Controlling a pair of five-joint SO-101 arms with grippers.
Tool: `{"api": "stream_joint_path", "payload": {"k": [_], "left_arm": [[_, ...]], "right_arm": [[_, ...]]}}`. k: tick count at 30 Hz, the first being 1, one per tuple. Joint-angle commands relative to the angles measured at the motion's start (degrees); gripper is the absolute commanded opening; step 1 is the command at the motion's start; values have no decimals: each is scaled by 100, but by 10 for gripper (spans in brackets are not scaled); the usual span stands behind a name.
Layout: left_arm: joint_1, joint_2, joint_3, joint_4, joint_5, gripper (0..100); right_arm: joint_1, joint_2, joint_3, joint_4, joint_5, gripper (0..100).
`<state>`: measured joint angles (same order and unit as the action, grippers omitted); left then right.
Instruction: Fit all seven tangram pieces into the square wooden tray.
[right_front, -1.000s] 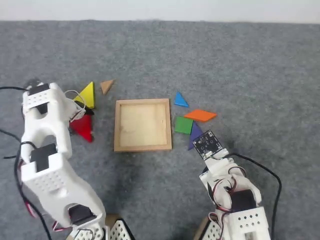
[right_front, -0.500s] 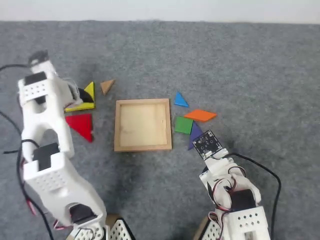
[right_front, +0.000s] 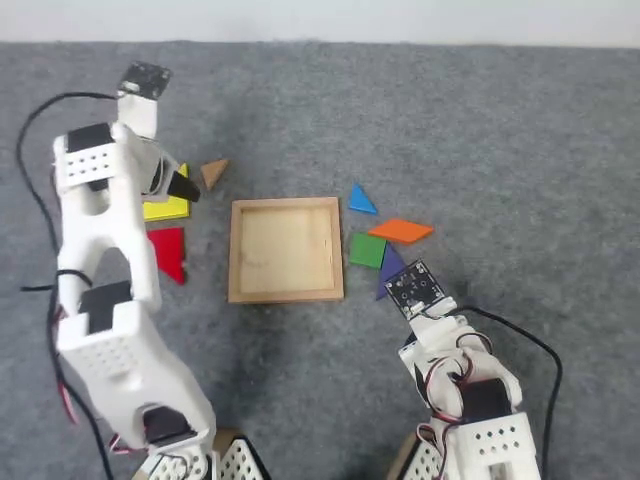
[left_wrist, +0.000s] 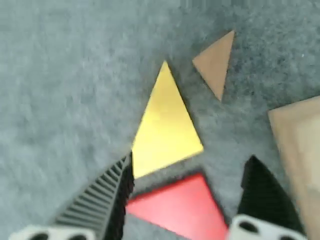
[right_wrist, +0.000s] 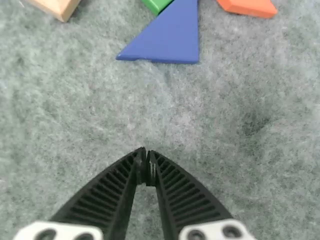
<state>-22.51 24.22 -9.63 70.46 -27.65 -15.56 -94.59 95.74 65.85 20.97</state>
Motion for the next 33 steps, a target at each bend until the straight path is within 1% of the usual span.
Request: {"api": "stream_joint_path", "payload": {"k": [1, 4, 5, 6, 10, 14, 16, 19, 22, 24, 27, 31, 33], "left_arm": [[35, 316, -286, -149, -624, 334], [44, 378, -338, 571, -413, 333], [26, 369, -382, 800, -176, 331], [0, 352, -426, 985, 211, 323], [-202, 343, -541, 1433, 2171, 306], [-290, 352, -426, 1723, 3745, 304], [-273, 352, -321, 1688, 4378, 304], [-202, 360, -31, 1266, 5064, 280], [-132, 360, 444, 800, 5477, 209], [-88, 334, 664, 589, 5503, 161], [-88, 334, 708, 510, 5512, 108], [9, 360, 831, 255, 5512, 74], [35, 360, 884, 264, 5495, 72]], "right_arm": [[57, 40, 18, 13, -26, 6], [57, 40, 18, 13, -26, 6], [57, 40, 18, 13, -26, 6], [57, 40, 18, 13, -26, 6], [57, 40, 18, 13, -26, 6], [57, 40, 18, 13, -26, 6], [57, 40, 18, 13, -26, 6], [57, 40, 18, 13, -26, 6], [57, 40, 18, 13, -26, 6], [57, 40, 18, 13, -26, 6], [57, 40, 18, 13, -26, 6], [57, 40, 18, 13, -26, 6], [57, 40, 18, 13, -26, 6]]}}
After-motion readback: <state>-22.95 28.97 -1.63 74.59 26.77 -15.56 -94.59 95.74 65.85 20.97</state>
